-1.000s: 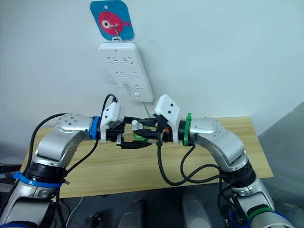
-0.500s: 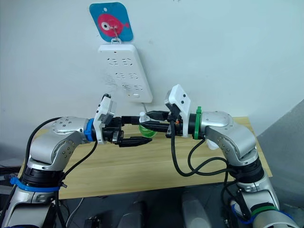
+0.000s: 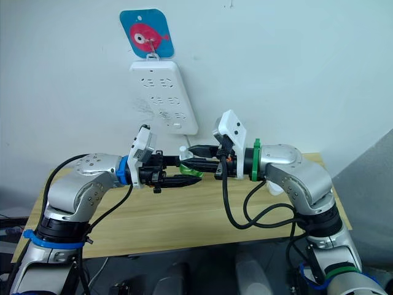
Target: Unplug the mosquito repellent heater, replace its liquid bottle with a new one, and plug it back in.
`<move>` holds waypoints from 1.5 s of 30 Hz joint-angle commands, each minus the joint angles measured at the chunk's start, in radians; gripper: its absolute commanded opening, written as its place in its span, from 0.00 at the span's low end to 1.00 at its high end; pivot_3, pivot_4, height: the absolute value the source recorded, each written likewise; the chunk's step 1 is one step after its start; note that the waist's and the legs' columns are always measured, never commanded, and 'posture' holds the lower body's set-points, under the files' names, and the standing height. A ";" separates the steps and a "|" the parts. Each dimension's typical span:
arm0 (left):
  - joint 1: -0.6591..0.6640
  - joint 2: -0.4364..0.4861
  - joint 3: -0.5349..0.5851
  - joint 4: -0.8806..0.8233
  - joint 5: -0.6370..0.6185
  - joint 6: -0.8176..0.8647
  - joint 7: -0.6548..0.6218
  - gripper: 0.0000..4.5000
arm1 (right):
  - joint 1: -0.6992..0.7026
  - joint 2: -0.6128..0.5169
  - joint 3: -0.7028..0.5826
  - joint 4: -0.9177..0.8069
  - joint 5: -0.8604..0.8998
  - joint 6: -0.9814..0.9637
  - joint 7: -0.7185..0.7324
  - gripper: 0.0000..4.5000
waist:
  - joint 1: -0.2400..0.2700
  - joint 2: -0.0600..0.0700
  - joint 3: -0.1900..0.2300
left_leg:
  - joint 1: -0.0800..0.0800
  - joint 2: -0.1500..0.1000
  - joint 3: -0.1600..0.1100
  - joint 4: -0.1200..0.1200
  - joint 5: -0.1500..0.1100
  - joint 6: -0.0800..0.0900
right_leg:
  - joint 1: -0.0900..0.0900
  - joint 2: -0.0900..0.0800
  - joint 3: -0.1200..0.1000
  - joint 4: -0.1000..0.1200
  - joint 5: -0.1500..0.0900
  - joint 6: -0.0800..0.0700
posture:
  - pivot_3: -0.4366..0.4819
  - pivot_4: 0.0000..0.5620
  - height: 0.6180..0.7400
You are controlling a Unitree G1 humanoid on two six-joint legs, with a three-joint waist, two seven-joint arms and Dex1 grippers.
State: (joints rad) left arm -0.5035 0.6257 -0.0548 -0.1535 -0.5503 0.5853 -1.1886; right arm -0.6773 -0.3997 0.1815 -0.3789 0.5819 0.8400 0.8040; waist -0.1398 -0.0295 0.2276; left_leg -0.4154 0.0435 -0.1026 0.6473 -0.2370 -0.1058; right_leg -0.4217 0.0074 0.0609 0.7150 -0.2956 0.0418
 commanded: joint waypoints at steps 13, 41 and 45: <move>-0.009 0.038 -0.040 -0.018 0.070 -0.183 -0.068 0.51 | -0.188 -0.132 0.101 0.248 -0.042 -0.224 0.491 0.30 | 0.002 0.000 0.000 | 0.001 0.000 0.000 0.000 -0.002 0.004 | 0.001 0.000 0.000 0.000 0.000 0.000 | 0.36 0.29 0.88; 0.010 -0.083 -0.037 0.031 0.127 -0.228 0.127 0.51 | 0.234 0.188 0.094 -0.202 -0.293 -0.147 -0.396 0.62 | 0.001 0.001 -0.008 | 0.002 0.000 0.000 0.002 -0.001 0.003 | 0.001 0.001 0.001 0.002 0.000 0.000 | 0.34 0.27 0.88; 0.002 -0.083 -0.038 0.040 0.132 -0.237 0.125 0.51 | 0.226 0.169 0.100 -0.191 -0.269 -0.130 -0.359 0.29 | 0.001 0.001 -0.008 | 0.002 0.000 0.000 0.001 -0.002 0.004 | 0.001 0.001 0.001 0.002 0.000 0.000 | 0.34 0.27 0.88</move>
State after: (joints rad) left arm -0.4835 0.5450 -0.1017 -0.0903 -0.4155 0.3725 -1.0600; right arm -0.4401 -0.2248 0.2791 -0.5601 0.2975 0.7074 0.4252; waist -0.1386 -0.0283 0.2196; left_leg -0.4135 0.0435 -0.1026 0.6487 -0.2386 -0.1022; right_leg -0.4204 0.0084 0.0623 0.7174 -0.2958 0.0415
